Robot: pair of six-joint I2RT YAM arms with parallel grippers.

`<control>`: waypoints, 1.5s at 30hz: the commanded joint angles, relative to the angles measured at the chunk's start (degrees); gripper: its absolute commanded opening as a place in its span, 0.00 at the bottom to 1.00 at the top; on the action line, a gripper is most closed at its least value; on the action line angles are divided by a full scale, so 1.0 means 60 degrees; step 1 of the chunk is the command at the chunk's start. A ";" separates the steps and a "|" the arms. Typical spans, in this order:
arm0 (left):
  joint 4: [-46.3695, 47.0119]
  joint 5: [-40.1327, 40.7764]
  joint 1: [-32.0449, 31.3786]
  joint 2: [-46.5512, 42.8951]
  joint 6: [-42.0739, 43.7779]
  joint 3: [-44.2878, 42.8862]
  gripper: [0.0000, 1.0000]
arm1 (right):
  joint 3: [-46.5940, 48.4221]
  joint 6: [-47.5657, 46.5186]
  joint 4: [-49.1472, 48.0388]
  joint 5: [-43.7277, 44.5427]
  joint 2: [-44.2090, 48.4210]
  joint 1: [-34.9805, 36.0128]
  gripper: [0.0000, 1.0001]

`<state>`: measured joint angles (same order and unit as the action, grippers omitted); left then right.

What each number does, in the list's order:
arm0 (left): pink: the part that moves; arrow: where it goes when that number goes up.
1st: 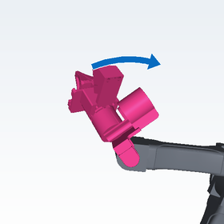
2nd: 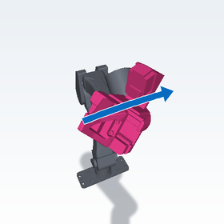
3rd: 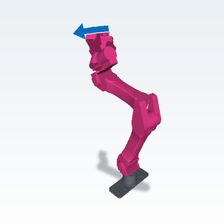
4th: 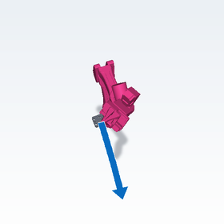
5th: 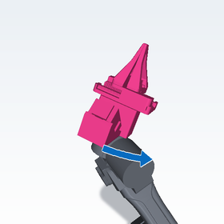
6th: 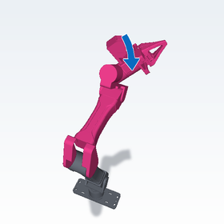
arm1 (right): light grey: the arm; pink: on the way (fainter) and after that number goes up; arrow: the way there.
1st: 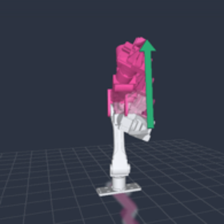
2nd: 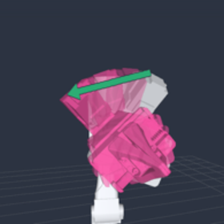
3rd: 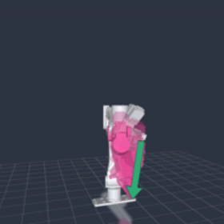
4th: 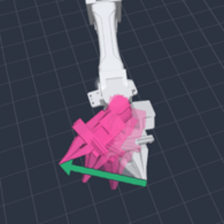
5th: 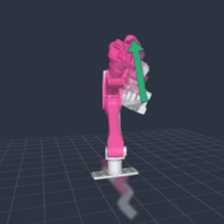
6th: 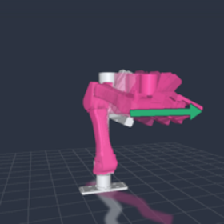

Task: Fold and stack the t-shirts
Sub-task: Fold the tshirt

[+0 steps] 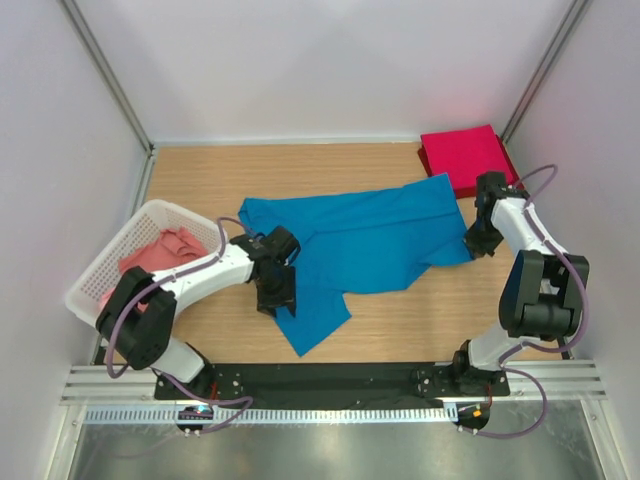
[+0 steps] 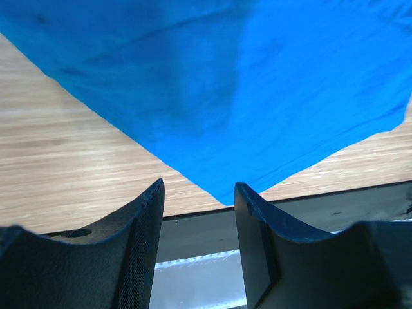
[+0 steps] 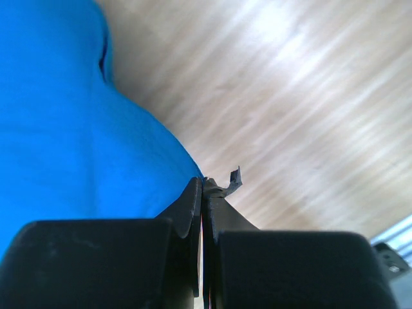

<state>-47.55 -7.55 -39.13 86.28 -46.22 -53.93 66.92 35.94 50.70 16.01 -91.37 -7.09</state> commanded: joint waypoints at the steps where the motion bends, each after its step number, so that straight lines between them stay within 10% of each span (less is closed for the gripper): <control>1: 0.0365 -0.0075 -0.0346 -0.0010 -0.0324 0.0228 0.49 | -0.0312 -0.0614 0.0750 0.0774 0.0463 -0.0428 0.01; 21: 0.1043 0.0642 -0.1446 0.1733 -0.0295 0.0741 0.45 | -0.1807 -0.1025 0.0018 0.1038 -0.0063 -0.1688 0.01; 36: -0.0130 0.0014 -0.1798 -0.0711 -0.1804 0.1884 0.47 | -0.1411 0.0553 0.1686 0.2091 -0.0152 -0.2070 0.01; 45: -0.1461 0.0290 -0.1813 -0.1445 -0.1365 0.0189 0.55 | -0.0783 0.0939 0.1922 0.1011 0.0756 -0.2056 0.04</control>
<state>-51.77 -7.05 -49.84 79.72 -55.13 -46.37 57.69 40.18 61.80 25.28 -89.34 -19.35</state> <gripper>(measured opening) 0.532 0.034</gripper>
